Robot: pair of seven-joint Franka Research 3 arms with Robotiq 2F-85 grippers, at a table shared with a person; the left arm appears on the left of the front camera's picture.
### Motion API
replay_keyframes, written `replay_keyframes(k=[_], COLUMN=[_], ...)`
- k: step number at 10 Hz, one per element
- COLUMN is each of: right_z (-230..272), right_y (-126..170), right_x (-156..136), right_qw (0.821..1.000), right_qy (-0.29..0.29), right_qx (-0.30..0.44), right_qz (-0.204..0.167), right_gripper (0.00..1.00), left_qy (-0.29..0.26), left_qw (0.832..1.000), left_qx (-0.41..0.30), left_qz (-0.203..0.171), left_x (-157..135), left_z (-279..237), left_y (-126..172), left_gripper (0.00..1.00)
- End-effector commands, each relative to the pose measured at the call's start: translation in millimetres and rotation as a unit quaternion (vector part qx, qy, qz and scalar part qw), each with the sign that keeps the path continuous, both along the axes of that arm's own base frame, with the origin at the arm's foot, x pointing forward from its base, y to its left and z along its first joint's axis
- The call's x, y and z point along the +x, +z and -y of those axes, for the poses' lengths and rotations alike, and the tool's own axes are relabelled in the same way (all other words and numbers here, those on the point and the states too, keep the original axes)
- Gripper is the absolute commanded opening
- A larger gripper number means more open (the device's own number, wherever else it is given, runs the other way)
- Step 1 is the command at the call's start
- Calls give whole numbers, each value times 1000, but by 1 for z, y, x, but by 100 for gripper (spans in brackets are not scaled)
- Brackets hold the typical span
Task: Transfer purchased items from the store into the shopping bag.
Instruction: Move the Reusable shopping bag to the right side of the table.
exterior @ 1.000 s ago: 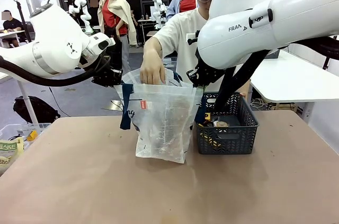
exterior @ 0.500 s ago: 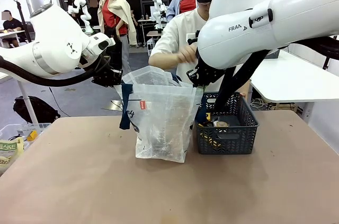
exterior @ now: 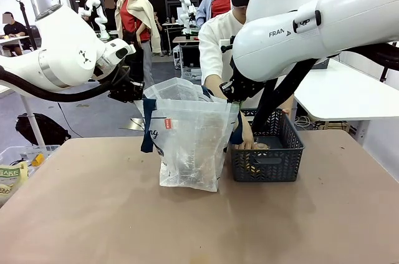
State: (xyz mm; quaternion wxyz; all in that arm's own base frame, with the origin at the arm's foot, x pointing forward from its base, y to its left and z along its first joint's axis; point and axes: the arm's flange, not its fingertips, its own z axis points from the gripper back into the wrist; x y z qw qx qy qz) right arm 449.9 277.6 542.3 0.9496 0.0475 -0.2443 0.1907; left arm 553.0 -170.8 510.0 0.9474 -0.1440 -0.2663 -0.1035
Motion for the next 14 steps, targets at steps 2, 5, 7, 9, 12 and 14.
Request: replay_keyframes(k=[2,5,7,9,12,14], right_z=[4,4,4,4,4,4], right_y=[-2,-2,-2,-2,-2,-2], right_x=[-1,-1,-1,-1,-1,-1], right_qw=[1000,1000,1000,1000,1000,1000], right_qy=[-3,-3,-3,-3,-3,-3], right_qx=[3,3,3,3,3,3], right_qz=[4,4,4,4,4,4], right_gripper=[0,0,0,0,0,0], left_qy=[0,0,0,0,0,0], left_qw=[1000,1000,1000,1000,1000,1000], left_qx=[4,4,4,4,4,4], left_qz=[5,5,5,5,5,5], left_x=[3,3,3,3,3,3], left_z=[-3,-3,-3,-3,-3,-3], left_y=[3,3,3,3,3,3], left_gripper=[0,0,0,0,0,0])
